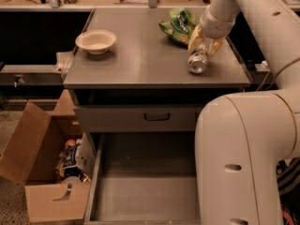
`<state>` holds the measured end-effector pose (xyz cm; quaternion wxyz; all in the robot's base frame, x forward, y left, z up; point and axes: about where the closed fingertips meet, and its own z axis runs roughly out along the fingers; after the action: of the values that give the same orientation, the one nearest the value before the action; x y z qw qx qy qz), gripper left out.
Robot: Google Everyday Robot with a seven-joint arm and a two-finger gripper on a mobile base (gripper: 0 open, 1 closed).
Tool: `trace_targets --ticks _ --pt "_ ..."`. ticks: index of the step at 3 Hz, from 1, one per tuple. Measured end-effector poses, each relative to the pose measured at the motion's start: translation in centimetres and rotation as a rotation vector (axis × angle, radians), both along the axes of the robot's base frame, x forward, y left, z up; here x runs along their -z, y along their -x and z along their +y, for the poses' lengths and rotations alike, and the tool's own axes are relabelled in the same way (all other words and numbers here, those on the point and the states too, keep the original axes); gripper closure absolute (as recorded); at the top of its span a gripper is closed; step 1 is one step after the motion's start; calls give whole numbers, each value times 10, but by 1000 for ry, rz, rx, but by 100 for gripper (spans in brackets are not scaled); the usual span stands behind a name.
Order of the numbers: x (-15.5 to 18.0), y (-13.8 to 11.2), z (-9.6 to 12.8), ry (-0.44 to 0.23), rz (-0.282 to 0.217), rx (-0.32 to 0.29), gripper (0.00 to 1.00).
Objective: Place 7up can into middle drawer
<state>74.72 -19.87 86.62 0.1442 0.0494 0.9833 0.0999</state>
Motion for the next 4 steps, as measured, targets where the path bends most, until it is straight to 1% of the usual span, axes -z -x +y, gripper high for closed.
trace_targets --ticks 1,2,3,4 --pt "-8 0 12 -38 -20 -42 98" --pt "-24 1 26 -101 -67 -107 100" --pt "-57 9 22 -135 -157 -145 100" --pt "-89 28 15 -178 -252 -182 100"
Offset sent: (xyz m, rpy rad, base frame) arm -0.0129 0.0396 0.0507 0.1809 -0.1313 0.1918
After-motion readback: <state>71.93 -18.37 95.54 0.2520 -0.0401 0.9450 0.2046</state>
